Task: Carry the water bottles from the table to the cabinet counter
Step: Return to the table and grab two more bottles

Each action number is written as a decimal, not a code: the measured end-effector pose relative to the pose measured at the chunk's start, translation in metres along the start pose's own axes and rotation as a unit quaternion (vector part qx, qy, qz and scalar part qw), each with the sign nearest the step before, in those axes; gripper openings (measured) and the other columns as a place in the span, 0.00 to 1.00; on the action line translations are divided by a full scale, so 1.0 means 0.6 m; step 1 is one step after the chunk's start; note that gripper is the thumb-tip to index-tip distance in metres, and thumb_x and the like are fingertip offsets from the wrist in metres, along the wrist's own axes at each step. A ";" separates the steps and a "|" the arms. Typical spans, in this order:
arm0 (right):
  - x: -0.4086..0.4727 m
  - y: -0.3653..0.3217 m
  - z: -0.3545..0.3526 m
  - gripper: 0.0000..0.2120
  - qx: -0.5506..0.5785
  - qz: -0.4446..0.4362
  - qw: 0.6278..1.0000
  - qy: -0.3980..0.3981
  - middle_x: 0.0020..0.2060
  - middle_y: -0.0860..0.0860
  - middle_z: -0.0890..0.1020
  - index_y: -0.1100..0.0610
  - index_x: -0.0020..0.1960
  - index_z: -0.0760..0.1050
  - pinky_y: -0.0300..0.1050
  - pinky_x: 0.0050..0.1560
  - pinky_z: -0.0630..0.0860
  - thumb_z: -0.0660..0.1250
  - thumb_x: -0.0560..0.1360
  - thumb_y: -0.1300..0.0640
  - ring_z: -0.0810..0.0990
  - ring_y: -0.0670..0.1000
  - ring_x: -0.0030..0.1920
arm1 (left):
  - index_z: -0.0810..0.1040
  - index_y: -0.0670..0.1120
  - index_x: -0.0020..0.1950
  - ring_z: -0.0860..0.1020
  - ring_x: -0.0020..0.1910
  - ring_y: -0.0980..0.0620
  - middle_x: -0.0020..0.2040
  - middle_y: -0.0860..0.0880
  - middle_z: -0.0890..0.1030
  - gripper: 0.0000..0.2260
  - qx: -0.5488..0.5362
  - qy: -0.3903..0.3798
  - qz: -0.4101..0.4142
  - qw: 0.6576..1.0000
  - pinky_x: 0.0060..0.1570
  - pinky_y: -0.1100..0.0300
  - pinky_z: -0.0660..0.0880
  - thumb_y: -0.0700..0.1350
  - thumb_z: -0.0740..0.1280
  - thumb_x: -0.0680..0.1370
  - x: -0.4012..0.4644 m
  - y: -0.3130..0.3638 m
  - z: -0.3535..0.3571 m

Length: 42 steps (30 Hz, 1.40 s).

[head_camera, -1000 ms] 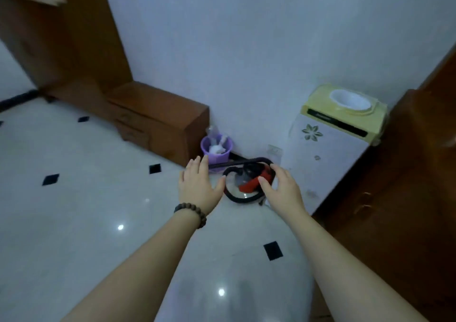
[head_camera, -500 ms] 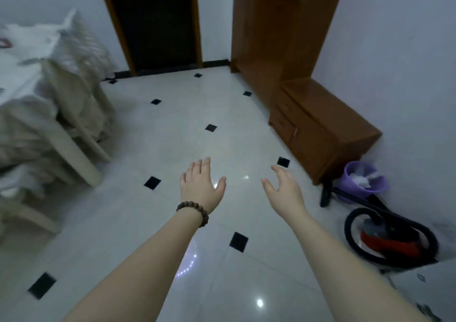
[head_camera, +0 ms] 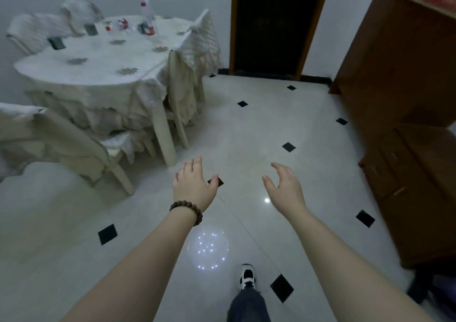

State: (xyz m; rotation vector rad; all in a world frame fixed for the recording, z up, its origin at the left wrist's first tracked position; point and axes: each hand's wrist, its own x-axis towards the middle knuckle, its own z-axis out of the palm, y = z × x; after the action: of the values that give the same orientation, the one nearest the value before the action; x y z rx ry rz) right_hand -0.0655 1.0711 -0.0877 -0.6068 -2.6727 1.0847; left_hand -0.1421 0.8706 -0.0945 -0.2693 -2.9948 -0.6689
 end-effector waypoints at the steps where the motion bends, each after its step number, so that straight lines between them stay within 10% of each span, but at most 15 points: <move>1: 0.030 -0.002 0.011 0.23 0.003 -0.006 1.000 -0.009 0.68 0.54 0.70 0.59 0.71 0.66 0.41 0.66 0.62 0.62 0.78 0.53 0.68 0.53 0.69 | 0.59 0.46 0.75 0.58 0.75 0.48 0.74 0.46 0.64 0.29 0.003 0.005 -0.009 1.000 0.72 0.50 0.54 0.57 0.59 0.78 0.024 -0.005 0.003; 21: 0.602 -0.130 0.132 0.23 0.011 -0.121 0.982 -0.143 0.68 0.54 0.70 0.58 0.71 0.66 0.44 0.66 0.64 0.61 0.79 0.52 0.68 0.53 0.69 | 0.56 0.47 0.77 0.55 0.76 0.49 0.76 0.47 0.61 0.31 0.021 0.056 -0.172 0.983 0.73 0.47 0.54 0.58 0.59 0.78 0.499 -0.011 0.017; 42: 1.204 -0.440 0.365 0.22 0.008 -0.160 0.981 -0.110 0.67 0.54 0.71 0.58 0.70 0.67 0.43 0.63 0.65 0.63 0.78 0.53 0.70 0.53 0.67 | 0.57 0.46 0.76 0.60 0.74 0.47 0.74 0.46 0.64 0.31 0.034 0.088 -0.167 0.982 0.72 0.46 0.57 0.59 0.57 0.78 1.165 -0.212 -0.030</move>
State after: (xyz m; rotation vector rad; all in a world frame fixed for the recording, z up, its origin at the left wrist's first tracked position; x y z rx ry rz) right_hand -0.8636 1.0826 -0.0409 -0.0467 -2.8085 1.1338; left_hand -0.8519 0.8591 -0.0630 0.2880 -2.9070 -0.5762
